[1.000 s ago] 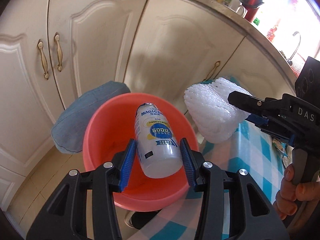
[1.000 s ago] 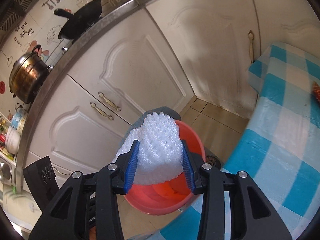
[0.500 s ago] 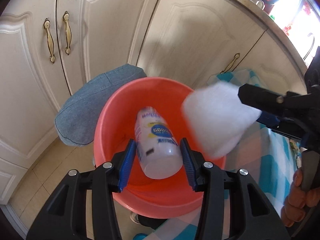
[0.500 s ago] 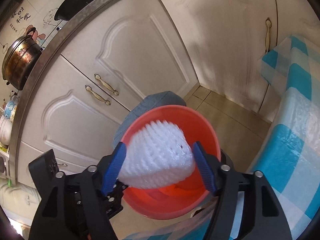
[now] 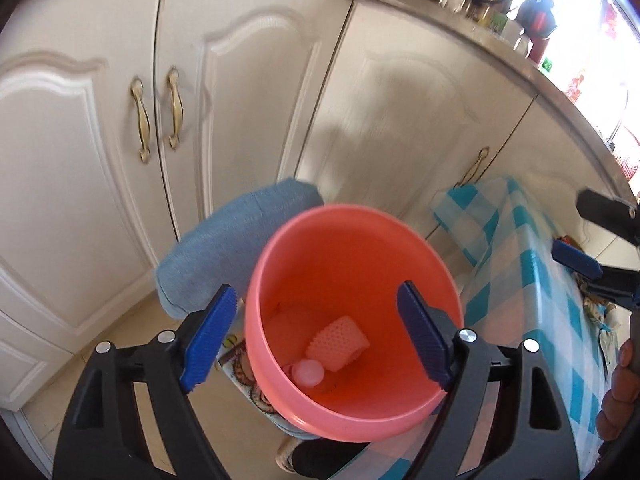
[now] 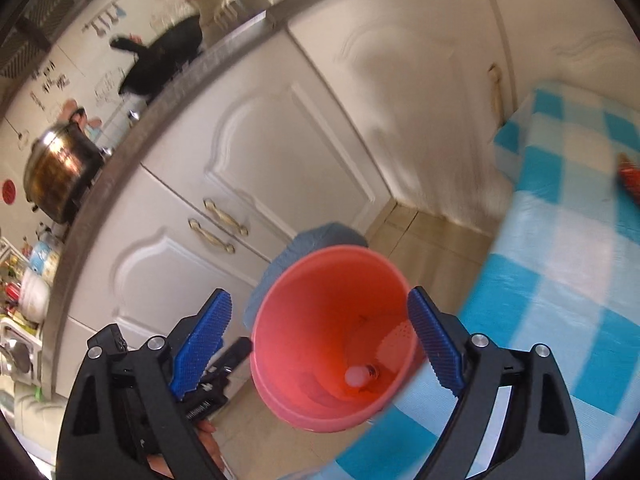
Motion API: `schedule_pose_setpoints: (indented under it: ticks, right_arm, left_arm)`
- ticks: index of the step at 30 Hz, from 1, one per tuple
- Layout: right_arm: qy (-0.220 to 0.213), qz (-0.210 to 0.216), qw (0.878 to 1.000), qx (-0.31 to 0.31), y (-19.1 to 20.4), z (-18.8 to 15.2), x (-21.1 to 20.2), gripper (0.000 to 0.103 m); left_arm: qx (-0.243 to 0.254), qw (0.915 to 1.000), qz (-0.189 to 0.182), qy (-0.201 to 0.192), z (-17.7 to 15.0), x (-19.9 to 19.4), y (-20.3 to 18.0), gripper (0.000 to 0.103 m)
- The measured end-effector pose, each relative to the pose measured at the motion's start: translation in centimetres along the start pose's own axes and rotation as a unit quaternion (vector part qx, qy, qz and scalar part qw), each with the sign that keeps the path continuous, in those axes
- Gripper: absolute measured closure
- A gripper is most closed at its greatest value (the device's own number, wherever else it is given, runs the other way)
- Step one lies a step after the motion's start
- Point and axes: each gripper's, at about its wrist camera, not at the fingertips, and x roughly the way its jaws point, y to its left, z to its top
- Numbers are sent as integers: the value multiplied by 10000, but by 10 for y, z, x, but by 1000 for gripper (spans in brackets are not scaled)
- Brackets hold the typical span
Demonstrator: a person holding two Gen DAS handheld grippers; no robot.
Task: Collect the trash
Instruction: 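Move both open tools back over the table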
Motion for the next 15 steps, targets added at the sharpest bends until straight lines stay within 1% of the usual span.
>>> schedule_pose_setpoints:
  ticks: [3,6,8,13,15]
  right_arm:
    - [-282,-178,9994,-14,-7,-7,-27,13]
    - [-504,-344,9981,-61,-13,-17,-54,13]
    - [-607,-456,9971,-107,-16,-27,-70,13]
    - [-868,-679,9939,-107,-29,-45,-107,13]
    - [-974,-775,9922,-86,-34,-51,-118,13]
  left_arm:
    - [116,9994,-65,-332,4,-20,-6,20]
    - [290,9969,-328,-655,7,-39,-20,19]
    - [415,9946,-500,-805,8,-51,-32,16]
    - [836,9900,-677,-913,3,-73,-72,13]
    - [1030,9881,-680,-915,0,-79,-90,13]
